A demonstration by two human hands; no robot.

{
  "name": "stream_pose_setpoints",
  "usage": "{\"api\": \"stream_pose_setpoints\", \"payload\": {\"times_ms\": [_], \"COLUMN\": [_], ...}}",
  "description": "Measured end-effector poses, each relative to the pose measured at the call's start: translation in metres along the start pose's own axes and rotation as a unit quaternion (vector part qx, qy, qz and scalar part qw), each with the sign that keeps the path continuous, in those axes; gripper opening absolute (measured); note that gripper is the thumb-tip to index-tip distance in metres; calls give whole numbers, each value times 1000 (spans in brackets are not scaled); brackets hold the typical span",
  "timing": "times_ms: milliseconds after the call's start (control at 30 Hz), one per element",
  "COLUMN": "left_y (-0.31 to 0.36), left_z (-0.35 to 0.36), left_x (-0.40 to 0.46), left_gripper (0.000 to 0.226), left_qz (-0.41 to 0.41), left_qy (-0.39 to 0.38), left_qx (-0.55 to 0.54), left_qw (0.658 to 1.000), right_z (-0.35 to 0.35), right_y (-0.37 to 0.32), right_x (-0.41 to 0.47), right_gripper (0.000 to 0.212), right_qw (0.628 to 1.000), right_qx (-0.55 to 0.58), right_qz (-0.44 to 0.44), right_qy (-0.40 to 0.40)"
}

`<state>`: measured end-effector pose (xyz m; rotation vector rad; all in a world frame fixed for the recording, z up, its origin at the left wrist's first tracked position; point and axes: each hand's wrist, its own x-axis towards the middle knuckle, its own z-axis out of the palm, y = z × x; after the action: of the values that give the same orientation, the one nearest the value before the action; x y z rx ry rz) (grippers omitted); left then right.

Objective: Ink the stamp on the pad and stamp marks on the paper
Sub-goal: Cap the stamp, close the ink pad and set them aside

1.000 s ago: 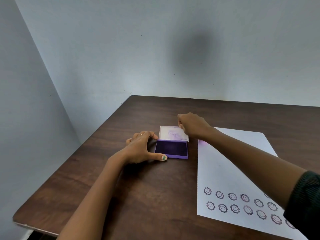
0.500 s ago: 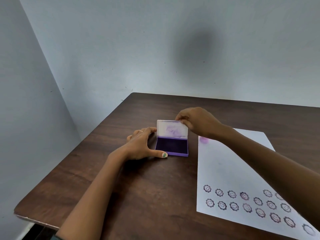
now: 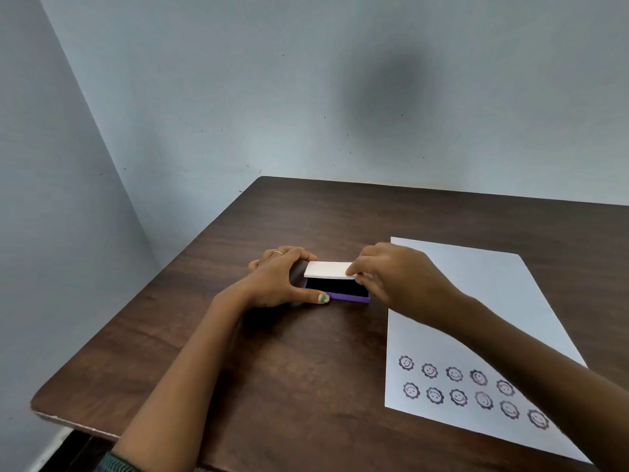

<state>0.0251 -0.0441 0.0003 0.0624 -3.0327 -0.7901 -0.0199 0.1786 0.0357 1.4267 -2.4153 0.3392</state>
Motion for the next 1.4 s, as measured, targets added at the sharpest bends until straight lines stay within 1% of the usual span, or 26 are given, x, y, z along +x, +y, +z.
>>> {"api": "stream_pose_setpoints", "payload": {"times_ms": [167, 267, 300, 333, 467, 533, 600, 733, 1033, 1200, 1400], "left_y": [0, 0, 0, 0, 1, 1, 0, 1, 0, 0, 2], "left_z": [0, -1, -2, -2, -3, -4, -4, -4, -5, -4, -7], "left_x": [-1, -2, -3, -3, -3, -3, -3, -3, -4, -4, -6], "left_gripper": [73, 74, 74, 73, 73, 73, 75, 76, 76, 76, 71], "left_qz": [-3, -2, -2, -2, -3, -5, -6, -7, -11, -15, -28], "left_qy": [0, -2, -3, -3, -7, -7, -10, -13, -11, -7, -10], "left_qx": [2, -3, -6, -7, -11, -16, -14, -12, -15, -21, -64], "left_qw": [1000, 1000, 1000, 1000, 1000, 1000, 1000, 1000, 1000, 1000, 998], "right_z": [1, -1, -3, -4, -11, -12, -12, -10, -7, -5, -8], "right_y": [-7, -4, -1, 2, 15, 17, 16, 11, 8, 8, 5], "right_x": [-6, -1, 2, 6, 21, 27, 32, 37, 34, 31, 31], "right_gripper": [18, 19, 22, 28, 74, 86, 91, 90, 90, 85, 79], "right_qw": [1000, 997, 995, 993, 962, 949, 943, 945, 961, 965, 963], "right_qx": [9, 60, 75, 90, 125, 128, 121, 99, 54, 40, 46], "right_qz": [-9, 38, 58, 77, 128, 133, 136, 134, 129, 126, 119], "right_qy": [5, 23, 15, -11, -206, -257, -279, -282, -240, -227, -235]}}
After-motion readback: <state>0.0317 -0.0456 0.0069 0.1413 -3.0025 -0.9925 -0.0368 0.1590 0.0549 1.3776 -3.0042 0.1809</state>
